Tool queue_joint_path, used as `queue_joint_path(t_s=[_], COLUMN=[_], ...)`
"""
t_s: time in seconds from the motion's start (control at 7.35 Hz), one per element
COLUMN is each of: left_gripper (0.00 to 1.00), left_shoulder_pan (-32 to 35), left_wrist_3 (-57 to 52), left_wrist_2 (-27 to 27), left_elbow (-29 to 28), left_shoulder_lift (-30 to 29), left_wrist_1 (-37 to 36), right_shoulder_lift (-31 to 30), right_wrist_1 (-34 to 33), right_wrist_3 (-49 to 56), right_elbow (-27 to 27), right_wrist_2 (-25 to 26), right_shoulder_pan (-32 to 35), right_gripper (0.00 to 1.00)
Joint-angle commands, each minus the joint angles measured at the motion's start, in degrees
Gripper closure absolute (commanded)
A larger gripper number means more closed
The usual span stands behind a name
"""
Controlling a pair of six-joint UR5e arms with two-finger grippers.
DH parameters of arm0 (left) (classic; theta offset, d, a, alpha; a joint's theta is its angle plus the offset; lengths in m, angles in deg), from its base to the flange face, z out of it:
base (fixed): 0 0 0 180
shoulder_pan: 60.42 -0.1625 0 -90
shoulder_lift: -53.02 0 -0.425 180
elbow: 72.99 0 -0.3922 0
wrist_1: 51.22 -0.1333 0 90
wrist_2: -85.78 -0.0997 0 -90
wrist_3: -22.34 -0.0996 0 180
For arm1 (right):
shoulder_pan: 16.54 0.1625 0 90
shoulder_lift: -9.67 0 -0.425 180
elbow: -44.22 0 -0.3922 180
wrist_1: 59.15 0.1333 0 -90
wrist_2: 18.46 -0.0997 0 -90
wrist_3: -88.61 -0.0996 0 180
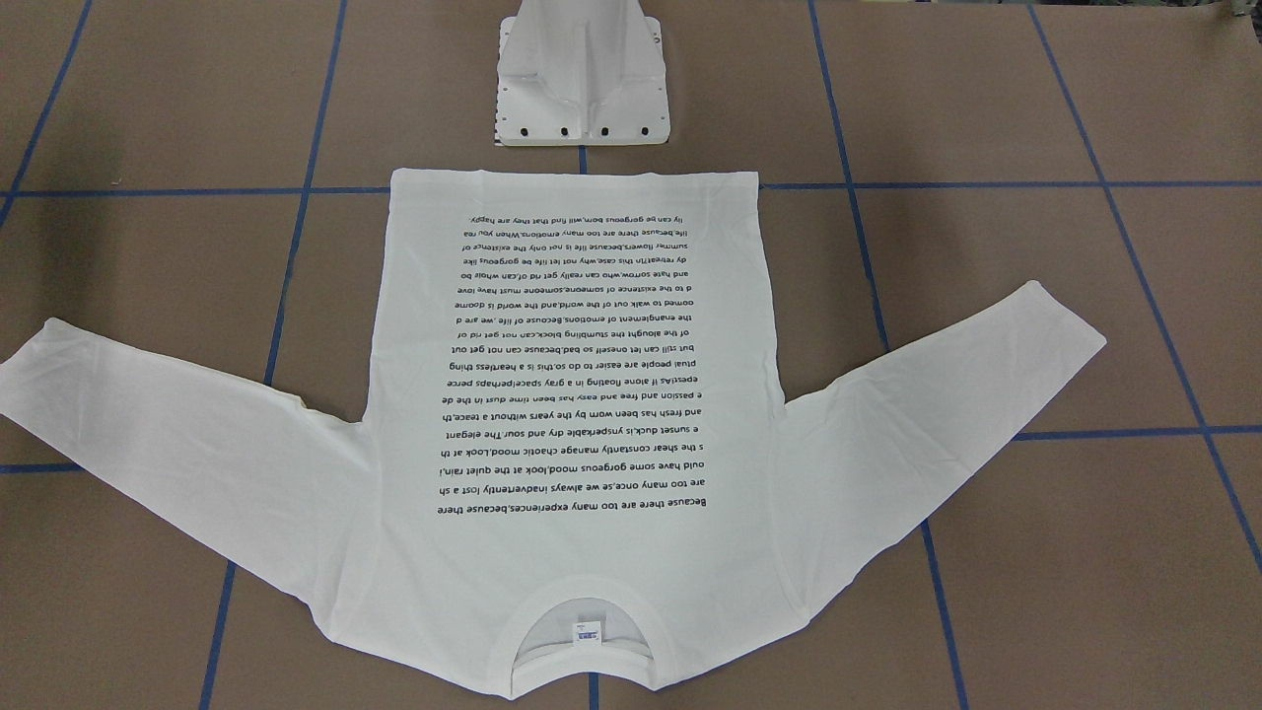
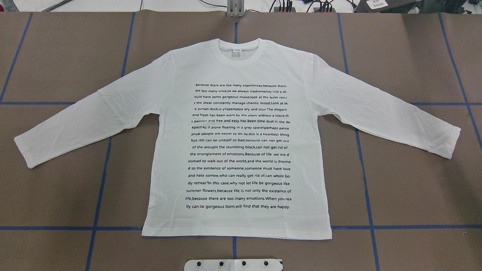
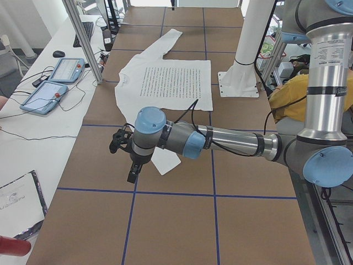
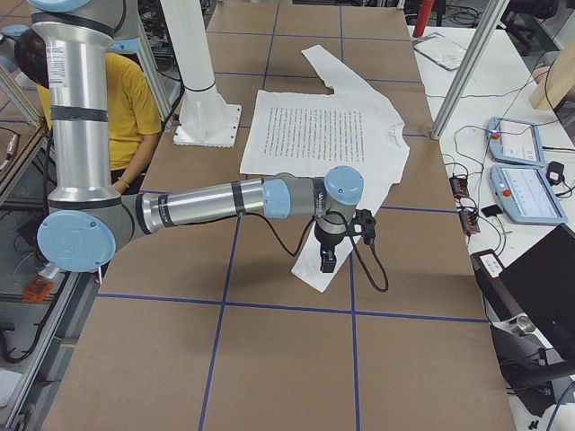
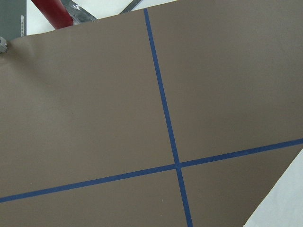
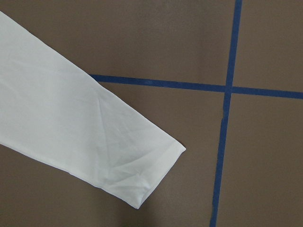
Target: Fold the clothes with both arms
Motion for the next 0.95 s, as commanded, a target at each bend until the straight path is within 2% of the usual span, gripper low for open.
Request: queue_joint_path(t_s=[0.0, 0.27, 0.41, 0.54, 0.68, 0.82], left_gripper=[0.00, 0.00, 0.00, 0.00, 0.00, 0.00], left_shoulder_pan=[-3.19, -3.29, -3.29, -3.73, -3.82, -3.90], left_wrist_3=[-0.36, -0.45, -0.45, -0.54, -0.02, 3.29], left_wrist_2=[0.46, 0.90, 3.78, 4.33, 4.60, 6.08], left_elbow=[0.37, 0.29, 2.20, 2.92, 2.93, 2.84], left_shoulder_lift=[0.87, 1.05, 5.32, 5.62, 7.10, 7.12], left_wrist_1=[3.75, 3.62, 4.84, 9.02, 13.24, 13.89], right_shoulder_lift=[-1.18, -1.62, -1.62, -1.36, -1.53, -2.06], right_wrist_1=[0.26, 0.27, 0.35, 0.44, 4.01, 9.53], right_wrist_3=[0.46, -0.23, -0.06, -0.15, -1.10, -5.20], right_elbow=[-0.77, -1.75, -1.83, -1.83, -1.22, 1.30], right_wrist_2=[-0.35, -1.31, -2.54, -2.55, -2.72, -2.64], right_shoulder_pan=[-0.02, -0.11, -0.11, -2.28, -3.87, -5.11], right_gripper=[0.00, 0.00, 0.00, 0.00, 0.00, 0.00])
